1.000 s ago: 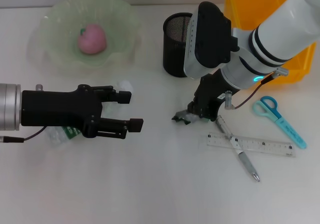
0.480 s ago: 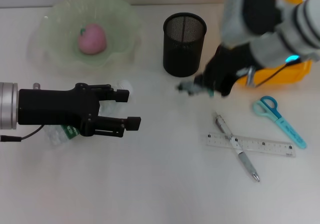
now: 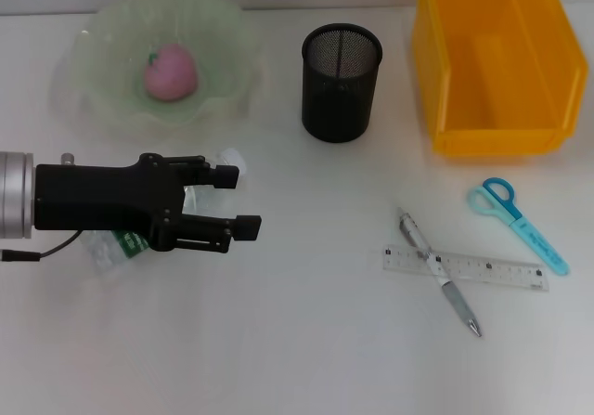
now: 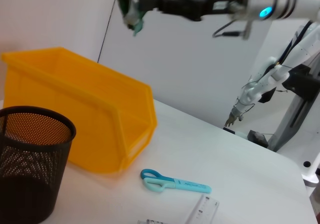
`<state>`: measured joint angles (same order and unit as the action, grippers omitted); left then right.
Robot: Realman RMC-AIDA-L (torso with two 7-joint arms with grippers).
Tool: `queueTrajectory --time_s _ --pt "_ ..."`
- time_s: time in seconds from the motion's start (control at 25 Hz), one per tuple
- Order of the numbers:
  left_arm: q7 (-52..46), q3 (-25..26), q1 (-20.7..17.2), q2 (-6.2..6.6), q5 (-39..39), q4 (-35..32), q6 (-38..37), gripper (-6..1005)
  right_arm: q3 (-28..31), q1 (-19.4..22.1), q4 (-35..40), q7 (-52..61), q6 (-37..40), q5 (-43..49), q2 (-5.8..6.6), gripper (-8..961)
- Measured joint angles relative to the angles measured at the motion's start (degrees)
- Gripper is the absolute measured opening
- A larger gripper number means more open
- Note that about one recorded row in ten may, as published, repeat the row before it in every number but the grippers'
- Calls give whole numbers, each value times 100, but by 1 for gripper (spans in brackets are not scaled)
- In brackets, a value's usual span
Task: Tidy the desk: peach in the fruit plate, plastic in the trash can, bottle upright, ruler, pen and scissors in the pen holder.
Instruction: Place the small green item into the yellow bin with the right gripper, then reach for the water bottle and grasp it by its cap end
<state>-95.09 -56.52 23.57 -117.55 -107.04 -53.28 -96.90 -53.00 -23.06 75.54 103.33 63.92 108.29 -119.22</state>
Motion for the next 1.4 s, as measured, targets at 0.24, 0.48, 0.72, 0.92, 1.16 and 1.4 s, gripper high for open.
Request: queueTrajectory --time_s 0.24,0.48,0.72,0.92,1.16,1.4 --pt "0 1 18 -15 -3 19 1 841 238 -560 -1685 -416 -496 -84 169 42" --pt "0 11 0 4 2 20 -5 841 275 -651 -1879 -426 -491 -83 171 53" --pt "-5 16 -30 5 -5 20 6 841 408 -468 -1703 -372 231 -261 185 310" --pt "-176 72 -20 26 -66 6 66 841 810 -175 -1447 -474 2100 -389 194 456" --pt "-658 120 123 29 -353 -205 242 840 1253 335 -1914 -1598 4030 -407 34 725" --pt "-1968 -63 591 -87 -1315 -933 621 840 1337 513 -3861 -3009 4293 -383 123 784"
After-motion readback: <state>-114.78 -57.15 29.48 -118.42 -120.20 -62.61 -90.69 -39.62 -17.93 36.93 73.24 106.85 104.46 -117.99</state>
